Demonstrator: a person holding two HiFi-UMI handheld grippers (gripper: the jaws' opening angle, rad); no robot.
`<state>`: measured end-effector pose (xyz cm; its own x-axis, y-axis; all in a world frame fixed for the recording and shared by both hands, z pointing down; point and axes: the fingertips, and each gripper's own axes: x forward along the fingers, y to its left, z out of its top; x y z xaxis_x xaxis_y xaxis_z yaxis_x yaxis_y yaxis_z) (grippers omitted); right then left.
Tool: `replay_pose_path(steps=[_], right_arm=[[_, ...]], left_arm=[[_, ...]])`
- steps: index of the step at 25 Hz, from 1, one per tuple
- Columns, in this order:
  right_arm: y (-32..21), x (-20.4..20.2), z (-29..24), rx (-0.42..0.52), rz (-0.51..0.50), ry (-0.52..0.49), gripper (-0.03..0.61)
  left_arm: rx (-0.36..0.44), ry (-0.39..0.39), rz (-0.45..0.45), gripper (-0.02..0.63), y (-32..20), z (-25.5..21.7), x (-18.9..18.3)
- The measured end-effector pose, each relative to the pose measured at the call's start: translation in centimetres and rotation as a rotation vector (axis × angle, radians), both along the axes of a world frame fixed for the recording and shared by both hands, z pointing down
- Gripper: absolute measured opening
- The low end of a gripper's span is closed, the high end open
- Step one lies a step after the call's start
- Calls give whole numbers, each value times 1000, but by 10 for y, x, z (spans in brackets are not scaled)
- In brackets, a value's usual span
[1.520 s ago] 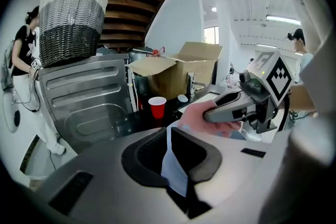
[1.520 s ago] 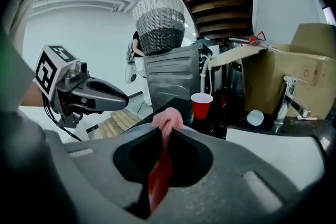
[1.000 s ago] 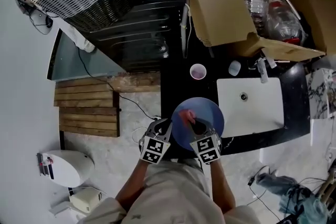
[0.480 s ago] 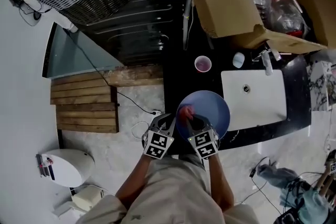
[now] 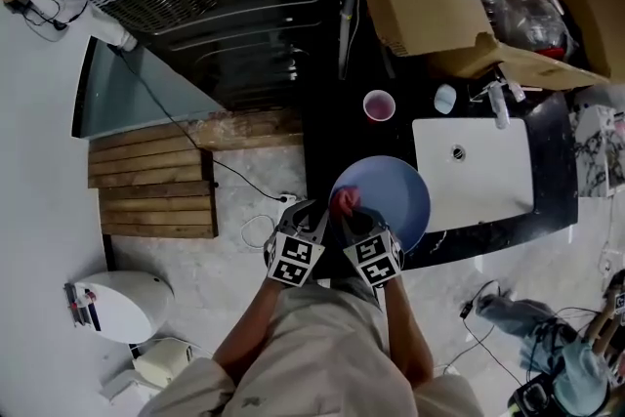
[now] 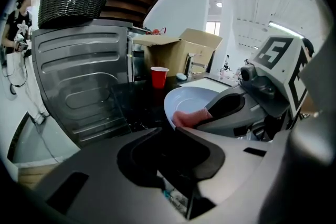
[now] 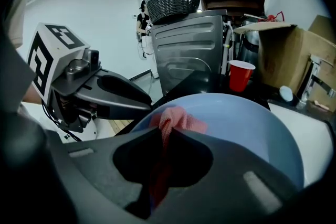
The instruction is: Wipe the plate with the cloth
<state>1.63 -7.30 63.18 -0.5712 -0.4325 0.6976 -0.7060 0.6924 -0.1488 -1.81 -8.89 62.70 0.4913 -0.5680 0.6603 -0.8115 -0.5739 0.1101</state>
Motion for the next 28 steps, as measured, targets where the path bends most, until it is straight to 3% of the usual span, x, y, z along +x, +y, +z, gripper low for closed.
replay_pose_path(steps=[8,19,25,28], right_arm=[[8,-5,5,-23,-28,33,25],[13,-6,7,-19,-38,50,25],[22,-7,9,-25,-50,59,25],[24,-6,8,-27,-59,63,25]], left_arm=[[-10,-14,-10,83,2,6,-4],[9,68,-5,112,3,-5,1],[-7,-26,-11,98,7,10,-7],[-9,-18,-18,99,9,10,-8]])
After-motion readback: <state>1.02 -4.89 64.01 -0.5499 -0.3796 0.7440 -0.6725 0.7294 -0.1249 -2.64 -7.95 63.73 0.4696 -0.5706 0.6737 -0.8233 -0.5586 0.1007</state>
